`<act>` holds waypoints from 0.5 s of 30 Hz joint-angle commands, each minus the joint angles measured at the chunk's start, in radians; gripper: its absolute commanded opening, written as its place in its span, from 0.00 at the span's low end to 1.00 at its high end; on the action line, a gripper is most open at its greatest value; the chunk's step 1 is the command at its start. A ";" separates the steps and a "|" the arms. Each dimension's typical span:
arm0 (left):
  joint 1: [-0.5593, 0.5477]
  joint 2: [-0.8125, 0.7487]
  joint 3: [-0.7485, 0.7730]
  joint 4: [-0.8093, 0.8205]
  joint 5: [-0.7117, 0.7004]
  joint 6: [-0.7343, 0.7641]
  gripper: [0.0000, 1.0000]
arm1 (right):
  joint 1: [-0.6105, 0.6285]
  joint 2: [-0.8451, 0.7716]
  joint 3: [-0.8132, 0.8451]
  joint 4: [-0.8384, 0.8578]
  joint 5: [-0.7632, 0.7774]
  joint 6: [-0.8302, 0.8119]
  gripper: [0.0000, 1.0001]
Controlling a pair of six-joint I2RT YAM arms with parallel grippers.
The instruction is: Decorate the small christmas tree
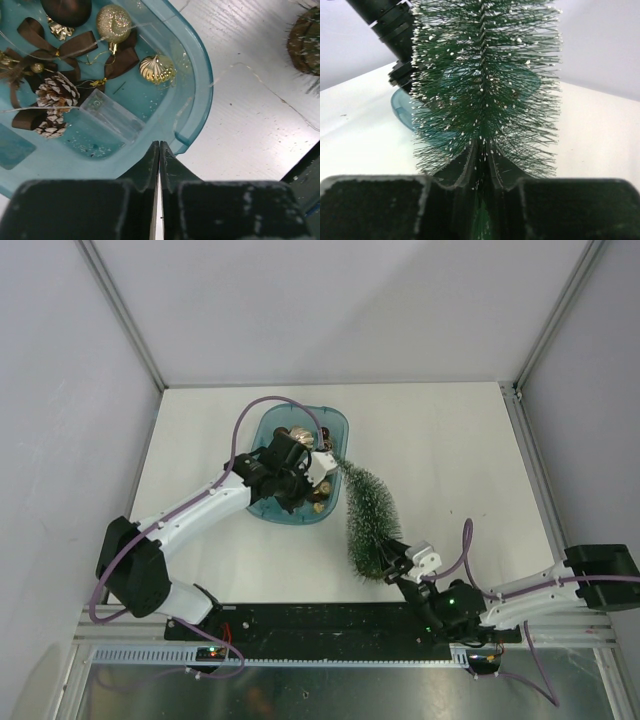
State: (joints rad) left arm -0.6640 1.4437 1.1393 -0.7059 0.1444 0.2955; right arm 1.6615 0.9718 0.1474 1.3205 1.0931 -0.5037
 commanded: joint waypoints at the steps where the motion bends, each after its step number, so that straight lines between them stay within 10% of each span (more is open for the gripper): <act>1: -0.005 -0.028 0.016 0.028 -0.037 0.014 0.02 | 0.084 -0.059 -0.032 0.265 0.089 -0.031 0.23; 10: -0.005 -0.127 0.025 0.024 -0.060 0.019 0.01 | 0.180 -0.140 -0.023 0.259 0.157 -0.132 0.41; 15: -0.005 -0.180 -0.035 -0.005 -0.021 0.051 0.44 | 0.216 -0.134 -0.014 0.258 0.189 -0.152 0.47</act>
State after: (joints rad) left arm -0.6636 1.3247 1.1366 -0.6998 0.0998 0.3126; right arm 1.8477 0.8394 0.1120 1.3148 1.2282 -0.6170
